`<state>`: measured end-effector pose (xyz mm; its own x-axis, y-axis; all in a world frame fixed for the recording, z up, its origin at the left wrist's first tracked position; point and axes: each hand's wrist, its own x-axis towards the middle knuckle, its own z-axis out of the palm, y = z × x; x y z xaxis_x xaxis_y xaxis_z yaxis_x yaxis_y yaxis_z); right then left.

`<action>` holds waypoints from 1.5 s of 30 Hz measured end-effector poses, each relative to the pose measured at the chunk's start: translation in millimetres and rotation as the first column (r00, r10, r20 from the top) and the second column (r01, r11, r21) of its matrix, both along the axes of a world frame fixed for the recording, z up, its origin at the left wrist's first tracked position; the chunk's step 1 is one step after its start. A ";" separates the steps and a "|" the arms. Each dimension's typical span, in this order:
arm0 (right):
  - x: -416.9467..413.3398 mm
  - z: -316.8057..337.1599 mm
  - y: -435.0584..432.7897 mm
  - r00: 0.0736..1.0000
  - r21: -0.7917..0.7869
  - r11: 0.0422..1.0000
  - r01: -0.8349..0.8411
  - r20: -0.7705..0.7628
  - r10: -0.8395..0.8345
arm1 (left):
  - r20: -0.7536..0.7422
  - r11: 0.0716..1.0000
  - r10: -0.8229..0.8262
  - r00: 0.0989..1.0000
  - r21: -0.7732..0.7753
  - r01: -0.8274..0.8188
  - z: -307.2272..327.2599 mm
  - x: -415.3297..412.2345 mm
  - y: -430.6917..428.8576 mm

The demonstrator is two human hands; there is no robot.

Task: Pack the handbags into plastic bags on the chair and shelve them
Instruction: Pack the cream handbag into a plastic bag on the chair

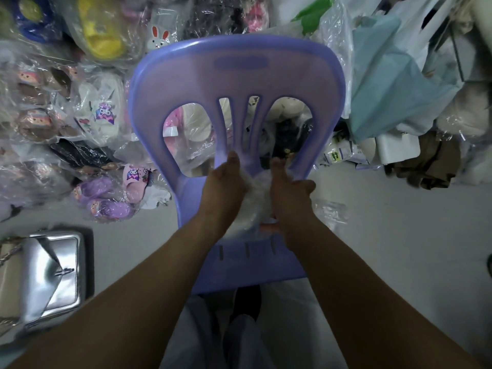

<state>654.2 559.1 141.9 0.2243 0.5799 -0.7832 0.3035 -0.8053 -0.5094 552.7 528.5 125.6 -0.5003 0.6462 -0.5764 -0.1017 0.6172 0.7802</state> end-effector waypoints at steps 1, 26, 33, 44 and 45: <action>1.6 -2.2 -3.1 0.997 0.000 1.000 -0.019 0.070 0.019 | 0.133 0.998 0.059 0.989 -0.024 -0.056 -0.4 5.9 0.3; 117.4 72.4 -46.2 0.995 0.298 0.954 0.027 -0.104 0.005 | -0.023 0.924 0.168 0.985 -0.346 -0.166 47.7 44.9 -60.5; 187.9 253.5 -29.4 0.924 0.441 0.884 0.152 -0.381 0.031 | 0.010 0.968 0.239 0.971 0.078 -0.239 224.3 86.7 -36.1; 247.9 513.5 0.7 0.836 0.605 0.765 0.221 -0.522 0.172 | -0.101 0.727 0.251 0.963 0.676 -0.118 502.1 141.5 40.9; 252.5 532.0 -0.3 0.831 0.614 0.763 0.201 -0.519 0.198 | -0.100 0.698 0.232 0.968 0.710 -0.094 518.5 144.5 45.5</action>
<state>906.7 558.8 673.9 -0.1028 0.9686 -0.2263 -0.1738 -0.2415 -0.9547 697.2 574.0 644.1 -0.6801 0.7253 0.1072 0.0264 -0.1220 0.9922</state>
